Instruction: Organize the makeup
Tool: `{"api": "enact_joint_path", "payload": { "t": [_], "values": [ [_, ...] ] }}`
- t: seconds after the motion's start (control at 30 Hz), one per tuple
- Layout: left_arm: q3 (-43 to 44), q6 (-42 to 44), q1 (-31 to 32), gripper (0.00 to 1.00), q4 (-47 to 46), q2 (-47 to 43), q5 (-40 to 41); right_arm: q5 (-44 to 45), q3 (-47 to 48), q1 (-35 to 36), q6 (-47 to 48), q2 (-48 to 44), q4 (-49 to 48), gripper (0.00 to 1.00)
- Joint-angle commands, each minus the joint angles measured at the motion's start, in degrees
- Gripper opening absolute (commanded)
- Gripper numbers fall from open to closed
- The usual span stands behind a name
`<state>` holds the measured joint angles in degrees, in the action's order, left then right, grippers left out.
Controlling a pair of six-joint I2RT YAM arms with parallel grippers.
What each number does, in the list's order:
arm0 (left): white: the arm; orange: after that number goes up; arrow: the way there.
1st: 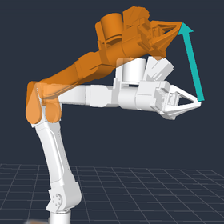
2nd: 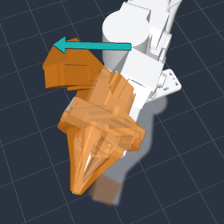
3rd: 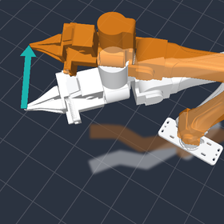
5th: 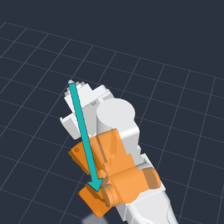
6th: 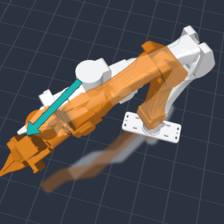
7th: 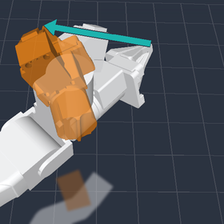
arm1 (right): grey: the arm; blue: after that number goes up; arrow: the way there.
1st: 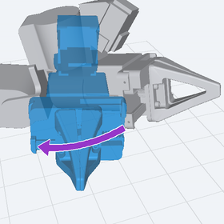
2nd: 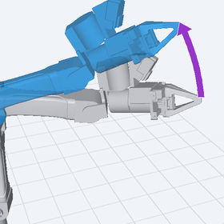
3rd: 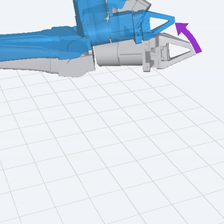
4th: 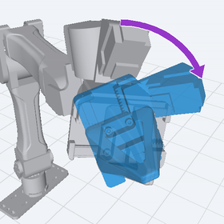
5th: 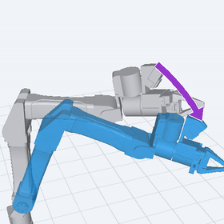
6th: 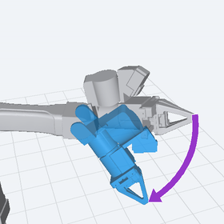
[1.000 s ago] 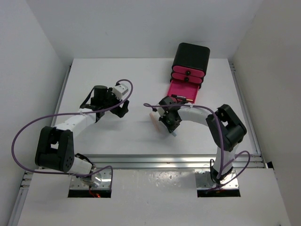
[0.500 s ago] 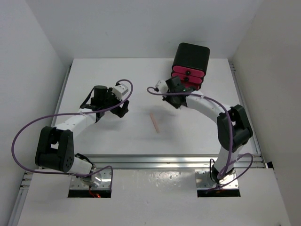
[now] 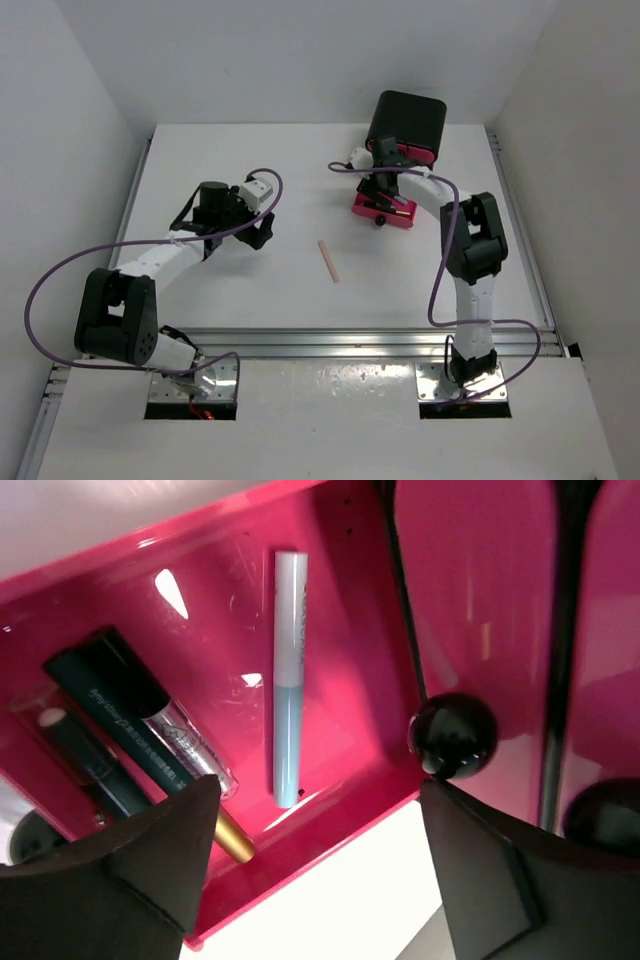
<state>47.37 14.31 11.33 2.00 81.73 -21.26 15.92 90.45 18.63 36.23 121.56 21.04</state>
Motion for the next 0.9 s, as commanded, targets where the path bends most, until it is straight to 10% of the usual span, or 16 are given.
{"api": "enact_joint_path", "payload": {
  "t": [0.0, 0.37, 0.67, 0.87],
  "values": [
    [0.7, 0.02, 0.53, 0.85, -2.0, -1.31, -0.28, -0.72, 0.69, 0.44, 0.96, -5.09, -4.25, 0.82],
    [1.23, 0.02, 0.53, 0.85, -2.0, 0.27, -0.28, -11.16, -12.3, 10.08, -35.32, -18.1, -3.35, 0.81],
    [-0.52, -1.82, 0.53, 0.85, -2.53, -0.78, 1.83, -15.66, -14.69, 21.62, -42.29, -10.38, -2.14, 0.86],
    [-2.37, -2.35, 0.53, 0.85, -2.53, -2.01, 1.83, -17.31, -15.57, 21.53, -42.03, -4.5, -1.88, 0.67]
  ]
}}
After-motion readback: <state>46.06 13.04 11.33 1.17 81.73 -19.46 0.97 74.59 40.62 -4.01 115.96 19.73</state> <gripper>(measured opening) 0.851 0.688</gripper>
